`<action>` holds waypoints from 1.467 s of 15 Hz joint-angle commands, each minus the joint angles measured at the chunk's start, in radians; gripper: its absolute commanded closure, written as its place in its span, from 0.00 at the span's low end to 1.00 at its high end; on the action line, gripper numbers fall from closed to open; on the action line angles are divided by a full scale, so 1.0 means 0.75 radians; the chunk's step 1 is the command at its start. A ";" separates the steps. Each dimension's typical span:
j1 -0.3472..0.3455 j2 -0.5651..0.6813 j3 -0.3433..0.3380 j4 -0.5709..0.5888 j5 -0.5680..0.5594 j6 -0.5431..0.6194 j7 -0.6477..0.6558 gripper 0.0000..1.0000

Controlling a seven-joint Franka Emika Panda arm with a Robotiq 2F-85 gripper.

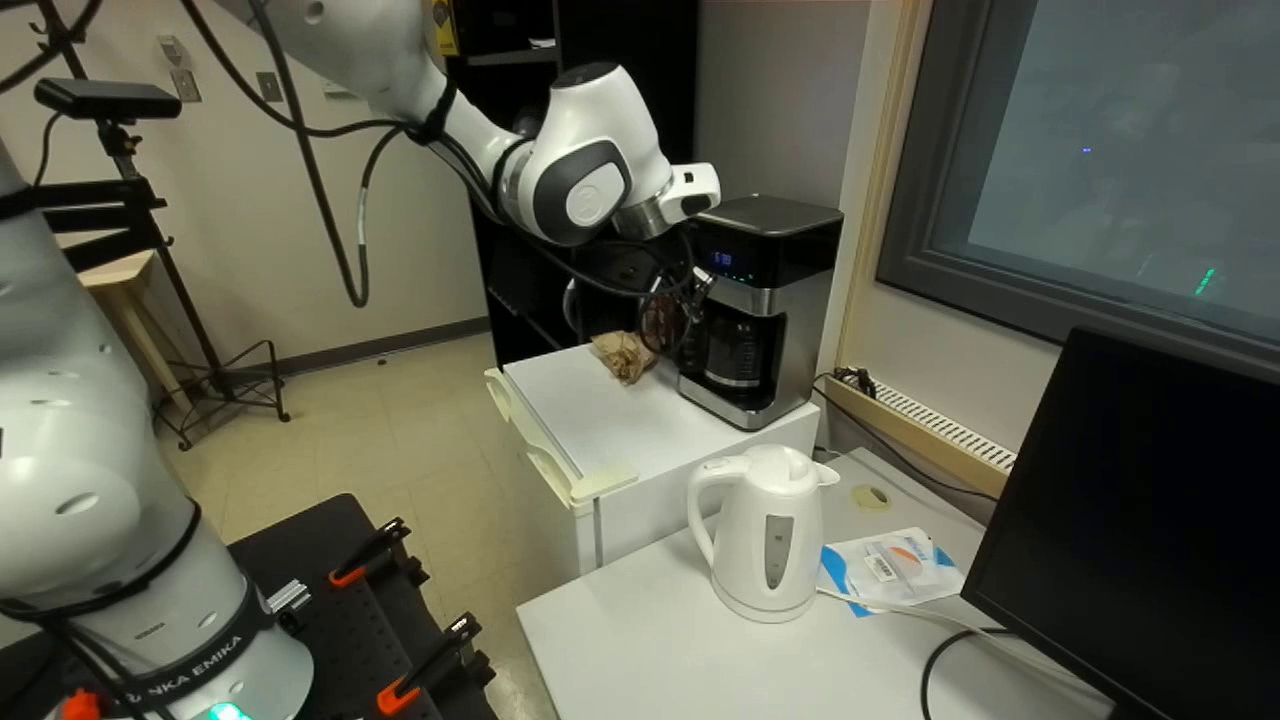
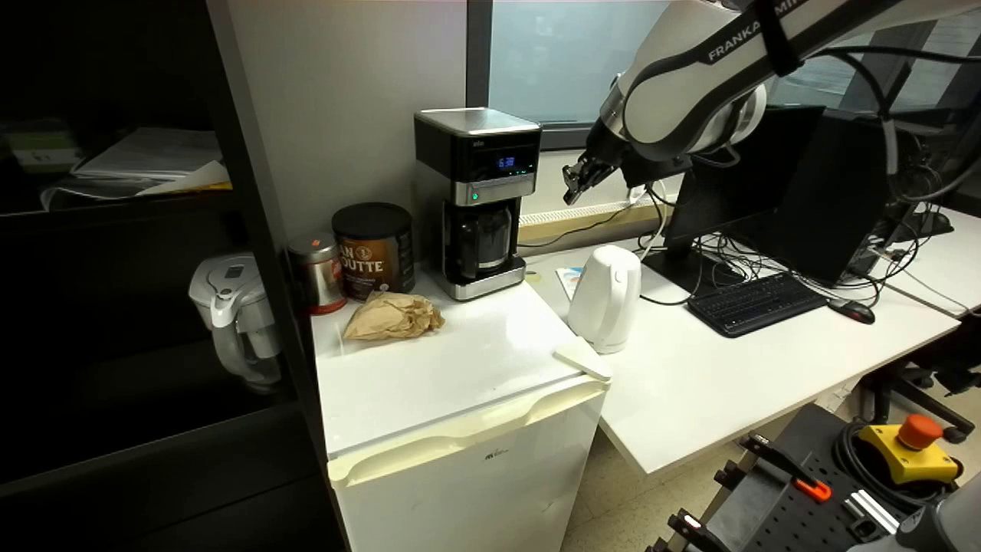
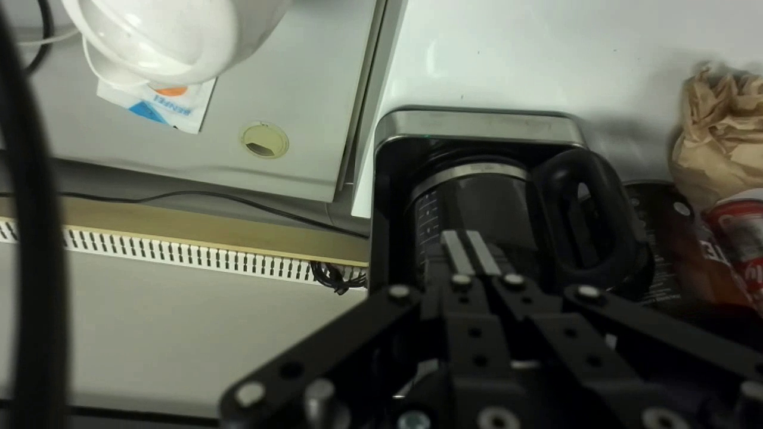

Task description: Press a button on the coffeemaker

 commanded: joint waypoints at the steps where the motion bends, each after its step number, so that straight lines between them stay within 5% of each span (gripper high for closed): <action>1: -0.004 0.138 0.005 0.153 0.053 0.035 -0.075 1.00; 22: -0.096 0.415 0.119 0.491 0.104 0.098 -0.138 1.00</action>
